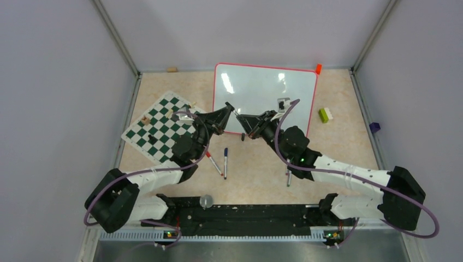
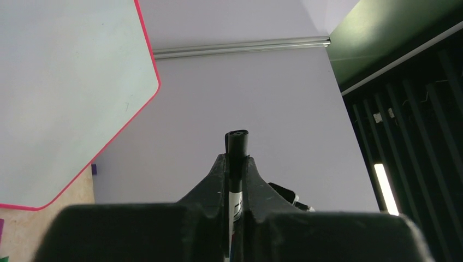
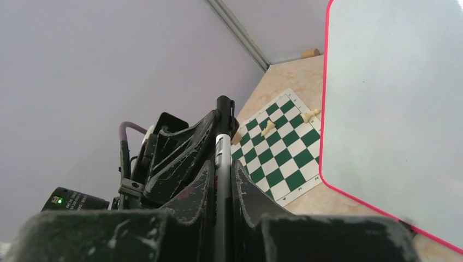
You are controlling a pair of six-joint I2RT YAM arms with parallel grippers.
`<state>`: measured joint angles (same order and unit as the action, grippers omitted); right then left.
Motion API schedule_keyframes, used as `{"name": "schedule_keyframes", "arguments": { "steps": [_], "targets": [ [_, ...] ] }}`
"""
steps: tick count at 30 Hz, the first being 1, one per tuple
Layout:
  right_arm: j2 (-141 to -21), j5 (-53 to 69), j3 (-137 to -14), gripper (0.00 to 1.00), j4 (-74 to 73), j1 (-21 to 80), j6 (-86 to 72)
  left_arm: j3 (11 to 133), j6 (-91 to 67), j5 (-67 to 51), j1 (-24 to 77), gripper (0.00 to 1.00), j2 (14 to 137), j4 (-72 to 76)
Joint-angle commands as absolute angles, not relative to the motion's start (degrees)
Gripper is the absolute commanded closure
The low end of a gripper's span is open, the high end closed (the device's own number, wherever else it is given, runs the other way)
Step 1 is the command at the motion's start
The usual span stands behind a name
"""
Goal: Write a sentence on the whiteboard
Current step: Pass from the left arm to the right, then open the pen cap from the whiteboard marker.
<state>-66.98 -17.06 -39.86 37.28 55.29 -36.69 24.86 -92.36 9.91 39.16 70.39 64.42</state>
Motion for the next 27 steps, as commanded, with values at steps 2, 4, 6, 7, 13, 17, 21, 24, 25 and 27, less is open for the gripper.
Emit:
{"name": "schedule_keyframes", "arguments": {
  "steps": [2, 4, 6, 7, 13, 17, 21, 24, 25, 27],
  "targets": [
    [-64.37, -18.37, -41.09, 1.00, 36.82, 55.61, -36.34, 25.43, -91.08, 9.68, 39.25, 0.73, 70.18, 68.54],
    [-62.84, -18.66, -42.11, 1.00, 32.31, 55.56, -35.63, 25.58, -92.47, 6.65, 37.62, 0.53, 68.63, 62.64],
    [-61.22, -17.80, -43.20, 1.00, 26.16, 55.46, -34.64, 27.59, -92.21, -1.90, 33.35, 0.48, 67.45, 54.96],
    [-60.30, -17.08, -43.83, 1.00, 22.84, 55.16, -34.50, 28.59, -91.11, -6.64, 31.55, 0.46, 67.23, 52.64],
    [-56.50, 4.42, -46.36, 1.00, 7.44, 43.50, -37.40, 33.97, -81.81, -30.68, 22.13, 0.26, 66.78, 39.15],
    [-58.36, 24.47, -48.80, 1.00, 2.26, 35.47, -37.44, 39.33, -78.40, -49.66, 20.91, 0.28, 73.00, 39.19],
    [-62.94, 33.45, -54.40, 1.00, -5.59, 34.59, -33.02, 38.28, -81.77, -55.81, 21.13, 0.32, 75.67, 49.73],
    [-64.62, 36.47, -57.20, 1.00, -7.84, 34.63, -31.83, 37.89, -78.75, -55.93, 21.12, 0.33, 74.38, 47.09],
    [-64.82, 36.65, -57.56, 1.00, -7.90, 34.63, -31.80, 38.17, -77.04, -55.76, 21.15, 0.34, 73.80, 44.43],
    [-64.94, 36.67, -57.93, 1.00, -7.69, 34.68, -31.82, 38.54, -74.21, -55.84, 21.16, 0.38, 73.14, 40.31]
  ]
}}
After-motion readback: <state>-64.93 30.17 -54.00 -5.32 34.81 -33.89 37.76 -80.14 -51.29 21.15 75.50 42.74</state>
